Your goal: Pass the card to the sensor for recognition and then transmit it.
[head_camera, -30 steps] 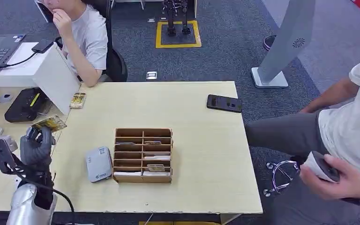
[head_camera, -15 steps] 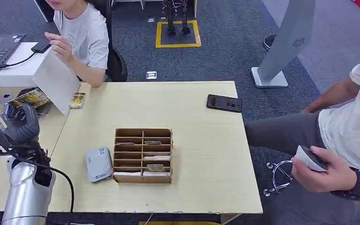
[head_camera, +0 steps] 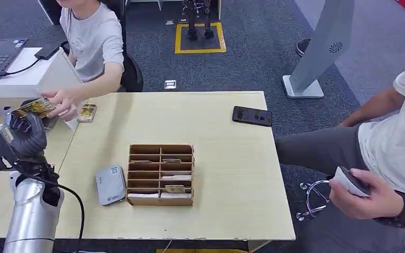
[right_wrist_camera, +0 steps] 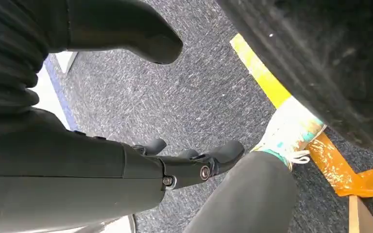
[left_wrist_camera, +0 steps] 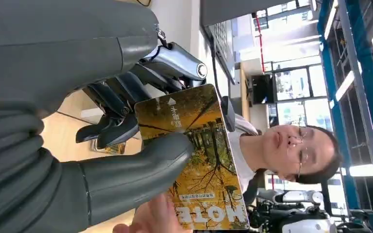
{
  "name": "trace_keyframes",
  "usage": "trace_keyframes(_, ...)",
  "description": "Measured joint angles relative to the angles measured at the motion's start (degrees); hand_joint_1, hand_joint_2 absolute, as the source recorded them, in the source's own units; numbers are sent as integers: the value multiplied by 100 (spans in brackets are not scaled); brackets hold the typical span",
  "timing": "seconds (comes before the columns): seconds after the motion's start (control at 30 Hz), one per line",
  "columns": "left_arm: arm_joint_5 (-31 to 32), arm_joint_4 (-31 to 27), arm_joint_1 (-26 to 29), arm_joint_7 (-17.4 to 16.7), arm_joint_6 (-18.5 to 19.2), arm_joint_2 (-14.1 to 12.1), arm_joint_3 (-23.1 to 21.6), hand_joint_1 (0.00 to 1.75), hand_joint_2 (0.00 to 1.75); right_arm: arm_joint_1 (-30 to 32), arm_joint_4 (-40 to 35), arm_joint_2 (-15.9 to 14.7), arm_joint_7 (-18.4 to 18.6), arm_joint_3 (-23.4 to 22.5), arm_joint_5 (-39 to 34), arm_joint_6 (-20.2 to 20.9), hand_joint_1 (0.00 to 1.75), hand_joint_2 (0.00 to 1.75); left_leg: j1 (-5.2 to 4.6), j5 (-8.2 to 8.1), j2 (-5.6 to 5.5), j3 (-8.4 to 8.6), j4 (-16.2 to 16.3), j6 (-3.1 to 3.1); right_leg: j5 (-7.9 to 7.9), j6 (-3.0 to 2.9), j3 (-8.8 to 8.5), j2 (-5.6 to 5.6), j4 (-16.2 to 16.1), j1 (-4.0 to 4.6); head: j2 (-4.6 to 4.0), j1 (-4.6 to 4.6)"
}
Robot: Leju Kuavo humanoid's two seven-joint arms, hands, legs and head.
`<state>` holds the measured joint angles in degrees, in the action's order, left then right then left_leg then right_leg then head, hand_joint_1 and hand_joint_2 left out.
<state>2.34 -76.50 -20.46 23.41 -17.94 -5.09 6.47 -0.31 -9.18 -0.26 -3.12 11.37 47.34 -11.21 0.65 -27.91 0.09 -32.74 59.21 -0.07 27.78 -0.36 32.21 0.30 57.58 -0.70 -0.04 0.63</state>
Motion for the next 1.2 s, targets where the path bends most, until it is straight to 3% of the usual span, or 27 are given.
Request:
trace_keyframes(0.4, 337, 22, 7, 175, -195, 57, -55, 175, 175, 0, 0, 2, -13, 2, 50, 17, 0, 175, 0, 0, 0, -1, 0, 0, 0, 0, 0, 0, 0, 0, 0, 0)
trace_keyframes(0.43, 339, 22, 7, 177, -192, 63, -57, 0, 175, 0, 0, 2, -15, 2, 57, 15, 0, 175, 0, 0, 0, -1, 0, 0, 0, 0, 0, 0, 0, 0, 0, 0)
trace_keyframes(0.57, 265, 33, 9, 181, -44, 74, -59, 0, 175, 1, 0, 2, -50, 2, 66, 17, 0, 175, 0, 0, 0, -2, 0, 0, 0, 0, 0, 0, 0, 0, 0, 0)
trace_keyframes(0.83, 175, 59, 106, -223, 429, -68, -66, 0, 175, 6, 0, 2, -13, 0, 24, 2, 0, 175, 1, 0, 1, -2, 0, 0, 0, 0, -1, 1, 0, 0, 0, 0)
trace_keyframes(1.03, 228, -107, 333, -179, 575, -207, -70, 0, 175, 15, 0, 2, -13, 0, -4, 0, 0, 175, 1, 0, 0, -5, 0, 0, 0, 0, 1, 2, 0, 0, 0, 0)
trace_keyframes(1.2, 361, -527, 723, -6, 914, -251, -94, 0, 175, 35, 0, 2, -61, -13, -26, -18, 0, 175, 0, -1, 2, -4, 0, 0, 0, 0, 1, 3, 0, 0, 0, 0)
